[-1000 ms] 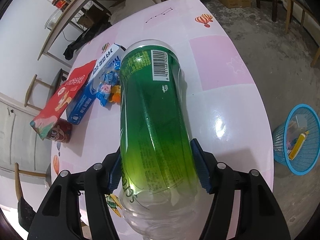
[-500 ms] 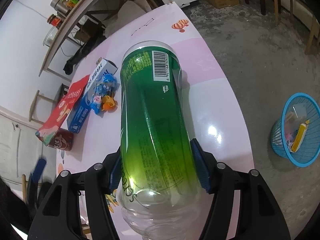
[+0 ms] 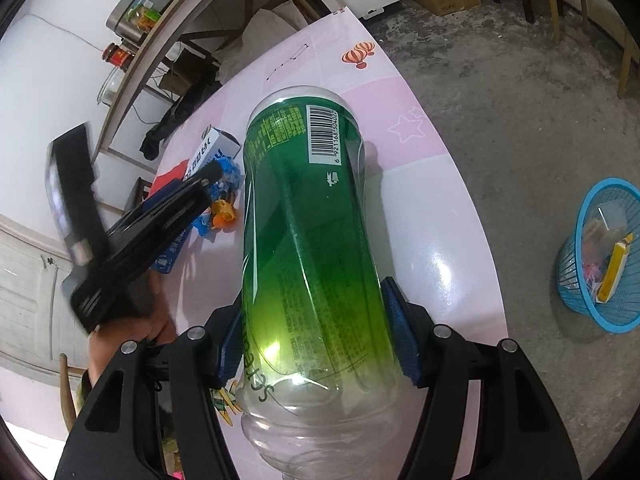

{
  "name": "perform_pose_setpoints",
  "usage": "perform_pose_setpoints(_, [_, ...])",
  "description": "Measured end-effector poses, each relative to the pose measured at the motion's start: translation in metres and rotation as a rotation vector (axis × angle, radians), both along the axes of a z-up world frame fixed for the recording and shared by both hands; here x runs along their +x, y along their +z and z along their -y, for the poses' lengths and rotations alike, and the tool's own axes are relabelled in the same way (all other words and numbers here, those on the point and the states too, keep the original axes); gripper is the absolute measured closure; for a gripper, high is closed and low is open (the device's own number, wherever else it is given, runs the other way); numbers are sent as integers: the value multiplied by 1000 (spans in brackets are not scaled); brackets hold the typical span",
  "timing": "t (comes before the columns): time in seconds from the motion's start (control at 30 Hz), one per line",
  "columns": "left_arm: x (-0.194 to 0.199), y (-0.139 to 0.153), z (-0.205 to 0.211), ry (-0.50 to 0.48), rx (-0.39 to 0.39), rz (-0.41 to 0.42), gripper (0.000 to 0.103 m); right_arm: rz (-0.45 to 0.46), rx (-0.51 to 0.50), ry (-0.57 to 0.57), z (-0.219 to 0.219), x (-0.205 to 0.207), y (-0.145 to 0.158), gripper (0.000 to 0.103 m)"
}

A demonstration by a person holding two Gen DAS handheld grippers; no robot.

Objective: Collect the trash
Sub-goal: 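Lift the green bottle with the right tool while the left tool reaches the blue wrapper, then grasp the blue candy wrapper with the left tool and lift it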

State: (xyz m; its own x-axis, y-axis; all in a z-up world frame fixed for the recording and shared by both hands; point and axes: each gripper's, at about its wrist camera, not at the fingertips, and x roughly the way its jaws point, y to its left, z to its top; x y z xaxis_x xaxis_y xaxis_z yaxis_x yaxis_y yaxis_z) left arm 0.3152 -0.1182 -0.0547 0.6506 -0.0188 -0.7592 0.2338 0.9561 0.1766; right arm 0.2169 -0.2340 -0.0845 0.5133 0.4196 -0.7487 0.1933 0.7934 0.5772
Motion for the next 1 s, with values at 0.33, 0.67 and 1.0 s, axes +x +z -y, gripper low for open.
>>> perform_pose_setpoints(0.33, [0, -17, 0, -18, 16, -37, 74, 12, 12, -4, 0, -3, -1, 42])
perform_pose_setpoints(0.67, [-45, -10, -7, -54, -4, -16, 79, 17, 11, -2, -1, -3, 0, 42])
perform_pose_setpoints(1.0, [-135, -6, -21, -134, -58, -14, 78, 18, 15, 2, 2, -6, 0, 42])
